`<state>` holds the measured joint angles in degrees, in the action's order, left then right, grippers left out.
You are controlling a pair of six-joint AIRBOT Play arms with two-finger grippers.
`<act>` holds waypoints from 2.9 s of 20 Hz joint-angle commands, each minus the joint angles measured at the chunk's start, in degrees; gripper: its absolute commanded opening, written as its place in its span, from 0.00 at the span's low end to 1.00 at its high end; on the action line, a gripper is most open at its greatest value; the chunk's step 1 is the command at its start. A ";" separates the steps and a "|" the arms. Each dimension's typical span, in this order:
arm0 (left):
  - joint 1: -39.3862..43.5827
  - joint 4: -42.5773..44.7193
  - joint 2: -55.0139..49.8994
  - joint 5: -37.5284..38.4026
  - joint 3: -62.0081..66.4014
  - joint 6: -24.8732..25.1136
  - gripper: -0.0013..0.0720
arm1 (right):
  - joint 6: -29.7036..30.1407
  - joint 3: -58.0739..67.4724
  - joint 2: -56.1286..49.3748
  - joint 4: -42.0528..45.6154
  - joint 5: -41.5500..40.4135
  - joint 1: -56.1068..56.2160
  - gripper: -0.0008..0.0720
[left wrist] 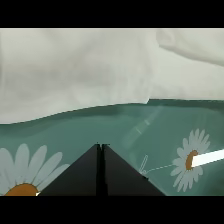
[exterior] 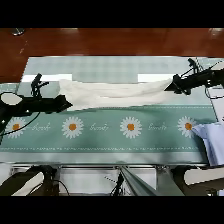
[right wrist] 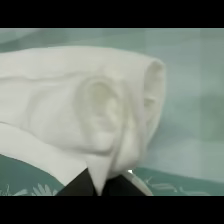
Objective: Fold the shirts.
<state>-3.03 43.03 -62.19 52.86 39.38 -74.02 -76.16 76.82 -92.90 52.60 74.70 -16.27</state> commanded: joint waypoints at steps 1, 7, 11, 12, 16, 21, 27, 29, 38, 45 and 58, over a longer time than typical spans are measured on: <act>4.35 -1.64 -1.36 -0.85 1.79 2.91 0.04 | 0.81 -3.37 12.72 4.57 2.36 -0.09 0.04; 24.41 -1.70 -18.78 -1.88 19.02 1.64 0.04 | -1.25 -16.44 36.85 3.26 4.04 0.02 0.04; 36.76 -1.70 -34.14 -1.73 37.13 -4.00 0.04 | -2.80 -20.61 44.81 1.09 6.38 0.02 0.04; 39.21 -1.70 -37.81 -1.31 41.51 -6.27 0.04 | -2.99 -20.63 45.70 0.52 6.97 0.02 0.04; 46.58 -4.09 -48.68 2.97 54.31 -10.60 0.04 | -3.28 -20.63 48.15 -1.68 7.45 0.02 0.04; 50.71 -7.43 -53.37 5.09 58.23 -13.49 0.04 | -3.34 -20.63 48.37 -2.43 7.41 0.02 0.04; 32.50 -6.58 -49.83 18.10 63.10 -12.13 0.04 | -4.26 -20.63 48.37 -2.86 7.28 0.02 0.04; 24.87 -2.91 -45.31 22.32 62.99 -11.21 0.04 | -4.35 -20.61 48.35 -4.92 6.58 0.13 0.04; 2.58 2.05 0.55 15.06 34.27 0.24 0.04 | -9.05 -7.48 25.94 -6.27 -12.35 30.40 0.04; 0.17 1.99 23.45 12.70 6.03 0.28 0.04 | -10.47 16.00 -6.73 -10.05 -20.02 46.95 0.04; 0.20 0.44 23.56 8.63 -1.53 0.28 0.04 | -16.31 24.90 -18.82 -17.25 -26.38 47.41 0.08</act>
<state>-2.79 43.81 -38.68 62.70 38.24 -73.73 -91.09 101.30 -111.15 36.84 50.65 31.16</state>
